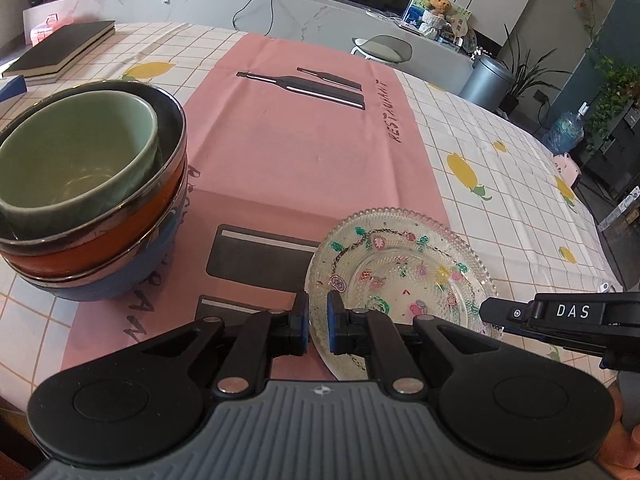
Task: Organize plates and bowls
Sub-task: 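Carry the glass plate with the left gripper onto the painted plate, then open the left gripper and release the glass plate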
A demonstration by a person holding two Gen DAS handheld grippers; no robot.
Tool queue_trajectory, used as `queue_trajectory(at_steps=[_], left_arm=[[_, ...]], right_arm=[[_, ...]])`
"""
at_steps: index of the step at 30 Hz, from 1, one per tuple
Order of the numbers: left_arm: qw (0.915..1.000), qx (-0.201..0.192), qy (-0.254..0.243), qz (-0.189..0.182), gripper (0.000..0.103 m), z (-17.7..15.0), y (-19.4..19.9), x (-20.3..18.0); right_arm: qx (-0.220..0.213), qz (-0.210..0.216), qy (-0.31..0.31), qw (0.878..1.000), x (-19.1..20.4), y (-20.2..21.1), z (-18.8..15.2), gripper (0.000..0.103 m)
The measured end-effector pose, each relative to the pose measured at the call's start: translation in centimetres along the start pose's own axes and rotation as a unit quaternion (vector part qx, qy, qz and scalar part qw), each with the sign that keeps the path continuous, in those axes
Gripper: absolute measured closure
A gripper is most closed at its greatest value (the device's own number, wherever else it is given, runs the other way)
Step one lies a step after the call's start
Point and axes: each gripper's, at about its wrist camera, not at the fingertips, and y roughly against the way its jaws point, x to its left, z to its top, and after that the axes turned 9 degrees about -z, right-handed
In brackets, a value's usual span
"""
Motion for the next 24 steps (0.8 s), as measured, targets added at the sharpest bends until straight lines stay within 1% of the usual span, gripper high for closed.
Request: queue_trajectory(at_steps=[4,10,14,17,18,19,20,22,24], left_arm=[[0.9997,-0.001,-0.019,0.013,0.093,-0.1,-0.1,-0.6],[0.9991,0.001,-0.037,0.023,0.093,-0.1,-0.1,-1.1],[0.9989,0.006,-0.041,0.024,0.092,-0.1,-0.1,-1.2],[0.9989,0.013,-0.041,0.019,0.087,0.0,0.0,-1.1],[0.9989,0.014,-0.040,0.019,0.083,0.1,0.1,-1.0],[0.9989,0.012,-0.040,0.019,0.080,0.1,0.3,-1.0],[0.9989,0.010,-0.042,0.019,0.078,0.1,0.5,-1.0],[0.9988,0.006,-0.045,0.016,0.073,0.2,1.0,-1.1],[0.9990,0.003,-0.045,0.005,0.070,0.4,1.7,-1.2]], right_arm=[[-0.001,-0.016,0.014,1.000,0.4,-0.2,-0.1,0.096],[-0.001,-0.019,0.018,1.000,0.5,-0.1,-0.1,0.096],[-0.002,-0.020,0.021,1.000,0.6,-0.1,-0.1,0.094],[-0.005,-0.026,0.022,0.999,0.7,0.0,-0.2,0.091],[-0.006,-0.028,0.022,0.999,0.7,0.0,-0.2,0.090],[-0.006,-0.028,0.023,0.999,0.7,0.0,-0.2,0.084],[-0.008,-0.027,0.023,0.999,0.8,0.1,-0.2,0.076],[-0.012,-0.026,0.025,0.999,0.8,0.3,-0.2,0.074],[-0.016,-0.028,0.027,0.999,0.9,0.4,-0.2,0.072]])
